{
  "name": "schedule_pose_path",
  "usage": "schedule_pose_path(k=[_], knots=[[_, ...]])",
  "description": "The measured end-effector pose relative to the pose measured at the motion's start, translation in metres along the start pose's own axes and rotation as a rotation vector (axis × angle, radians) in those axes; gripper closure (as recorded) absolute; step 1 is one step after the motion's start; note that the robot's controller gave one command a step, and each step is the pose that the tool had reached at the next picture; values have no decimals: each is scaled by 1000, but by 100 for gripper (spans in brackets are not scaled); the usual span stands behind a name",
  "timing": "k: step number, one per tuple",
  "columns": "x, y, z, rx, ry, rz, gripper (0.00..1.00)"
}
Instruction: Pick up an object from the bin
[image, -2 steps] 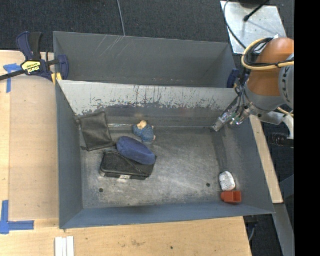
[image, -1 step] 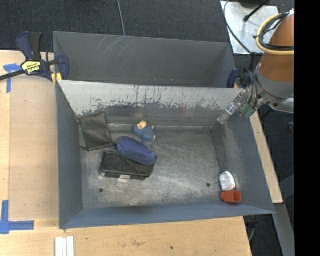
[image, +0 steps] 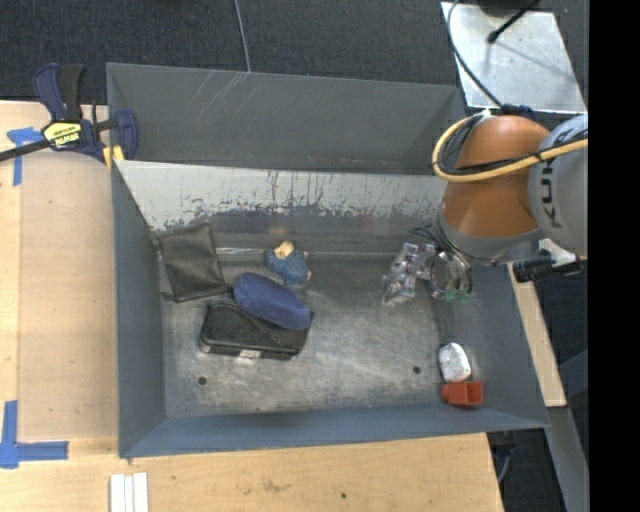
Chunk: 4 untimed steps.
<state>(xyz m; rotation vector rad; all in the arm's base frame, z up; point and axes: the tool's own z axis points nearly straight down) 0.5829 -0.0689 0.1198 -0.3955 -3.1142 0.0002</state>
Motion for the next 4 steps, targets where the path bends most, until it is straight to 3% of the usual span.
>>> schedule_pose_path(k=[1, 2, 3, 4], knots=[[25, 37, -109, -3, -14, -47, 100], [25, 35, -104, -1, -6, -44, 0], [25, 106, -19, -1, 1, -168, 0], [96, 154, 45, 3, -3, -177, 0]])
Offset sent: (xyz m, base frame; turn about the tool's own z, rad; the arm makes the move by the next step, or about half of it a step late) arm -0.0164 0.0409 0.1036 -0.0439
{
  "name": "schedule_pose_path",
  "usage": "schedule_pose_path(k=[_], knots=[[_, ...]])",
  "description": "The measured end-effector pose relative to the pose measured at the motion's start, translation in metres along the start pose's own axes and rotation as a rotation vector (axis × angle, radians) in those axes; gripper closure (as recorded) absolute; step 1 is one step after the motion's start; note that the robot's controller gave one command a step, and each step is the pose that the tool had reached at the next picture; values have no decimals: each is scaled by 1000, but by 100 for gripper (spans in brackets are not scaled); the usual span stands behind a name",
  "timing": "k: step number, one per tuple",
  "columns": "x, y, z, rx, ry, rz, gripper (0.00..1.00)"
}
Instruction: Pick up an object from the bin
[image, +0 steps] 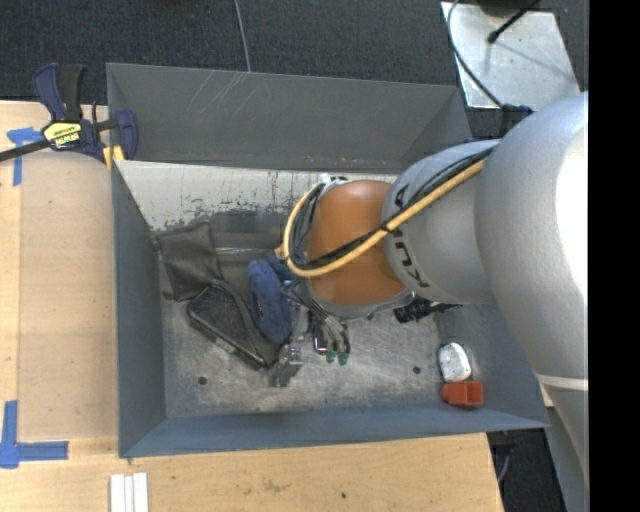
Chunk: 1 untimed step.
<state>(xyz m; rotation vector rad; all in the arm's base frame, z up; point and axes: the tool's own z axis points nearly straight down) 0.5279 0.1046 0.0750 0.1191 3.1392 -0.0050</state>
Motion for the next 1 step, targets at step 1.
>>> schedule_pose_path(k=[1], knots=[[-5, 0, -5, -7, -14, 3, 100]])
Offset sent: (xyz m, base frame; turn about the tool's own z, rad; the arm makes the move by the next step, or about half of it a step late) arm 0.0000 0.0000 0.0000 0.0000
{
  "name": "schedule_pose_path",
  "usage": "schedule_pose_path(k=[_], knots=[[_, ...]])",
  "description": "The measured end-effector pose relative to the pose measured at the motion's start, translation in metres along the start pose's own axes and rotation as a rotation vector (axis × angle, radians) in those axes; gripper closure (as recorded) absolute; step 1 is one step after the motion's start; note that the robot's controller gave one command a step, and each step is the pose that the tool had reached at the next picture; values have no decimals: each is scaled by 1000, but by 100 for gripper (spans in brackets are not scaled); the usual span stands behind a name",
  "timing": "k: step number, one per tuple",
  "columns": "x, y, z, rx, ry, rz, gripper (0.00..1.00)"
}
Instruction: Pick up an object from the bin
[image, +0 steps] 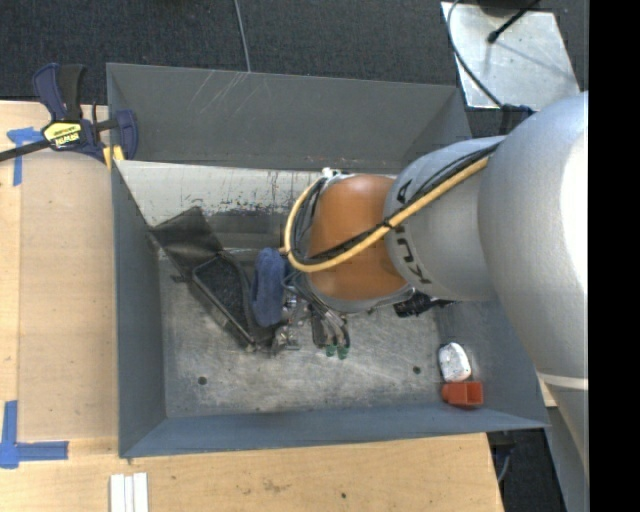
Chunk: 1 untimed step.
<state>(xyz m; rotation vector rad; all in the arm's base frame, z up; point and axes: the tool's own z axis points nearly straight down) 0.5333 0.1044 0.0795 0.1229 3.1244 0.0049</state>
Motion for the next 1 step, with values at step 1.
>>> schedule_pose_path(k=[1], knots=[[-5, 5, -131, 4, 14, 5, 100]])
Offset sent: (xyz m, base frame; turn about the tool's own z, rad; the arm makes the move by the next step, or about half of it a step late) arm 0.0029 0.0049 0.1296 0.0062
